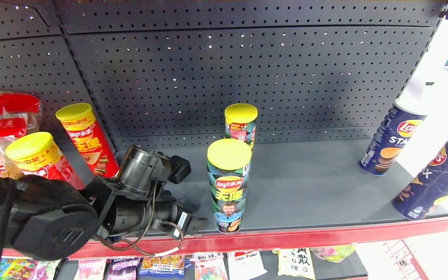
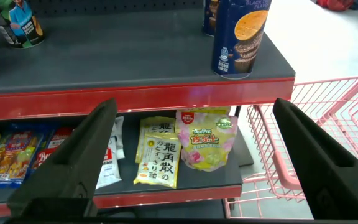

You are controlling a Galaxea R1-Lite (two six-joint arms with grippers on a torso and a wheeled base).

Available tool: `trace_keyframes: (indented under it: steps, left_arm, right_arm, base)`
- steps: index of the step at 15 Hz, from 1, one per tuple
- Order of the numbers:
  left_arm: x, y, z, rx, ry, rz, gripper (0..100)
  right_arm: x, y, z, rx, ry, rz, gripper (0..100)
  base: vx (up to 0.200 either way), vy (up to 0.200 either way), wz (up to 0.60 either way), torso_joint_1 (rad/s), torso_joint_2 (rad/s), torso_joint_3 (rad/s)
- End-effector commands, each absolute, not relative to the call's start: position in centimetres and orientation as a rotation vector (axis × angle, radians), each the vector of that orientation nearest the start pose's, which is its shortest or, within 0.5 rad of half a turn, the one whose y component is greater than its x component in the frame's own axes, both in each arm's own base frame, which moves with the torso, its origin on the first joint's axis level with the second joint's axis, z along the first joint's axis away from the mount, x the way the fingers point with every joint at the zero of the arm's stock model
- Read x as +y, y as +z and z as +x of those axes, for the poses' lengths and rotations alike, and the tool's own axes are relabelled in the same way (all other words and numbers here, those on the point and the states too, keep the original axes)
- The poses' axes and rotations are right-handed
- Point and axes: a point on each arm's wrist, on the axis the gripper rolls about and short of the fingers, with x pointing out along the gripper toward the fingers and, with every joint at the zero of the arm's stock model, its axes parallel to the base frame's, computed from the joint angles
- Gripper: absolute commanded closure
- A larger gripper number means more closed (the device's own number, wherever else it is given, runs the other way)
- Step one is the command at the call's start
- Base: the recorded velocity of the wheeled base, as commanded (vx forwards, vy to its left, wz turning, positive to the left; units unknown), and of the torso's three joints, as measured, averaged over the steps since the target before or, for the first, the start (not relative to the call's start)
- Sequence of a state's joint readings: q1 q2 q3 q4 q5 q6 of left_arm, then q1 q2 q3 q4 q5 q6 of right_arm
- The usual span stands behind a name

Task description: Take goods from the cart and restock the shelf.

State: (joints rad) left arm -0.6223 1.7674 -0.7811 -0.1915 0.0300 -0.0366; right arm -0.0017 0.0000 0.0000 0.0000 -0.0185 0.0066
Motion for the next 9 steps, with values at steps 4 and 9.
trace_keyframes:
  steps: [4, 9]
  left_arm:
    - [-17.10, 11.64, 24.03, 0.771, -0.540, 0.225, 0]
    - [-17.50, 11.69, 24.43, 0.766, -0.543, 0.225, 0]
  right_arm:
    - [-0.04, 7.55, -2.27, 0.001, -0.020, 0.006, 0]
    - [-0.04, 7.55, -2.27, 0.001, -0.020, 0.006, 0]
  base:
    - [0.000, 0.000, 0.00, 0.000, 0.00, 0.000]
    - [0.000, 0.000, 0.00, 0.000, 0.00, 0.000]
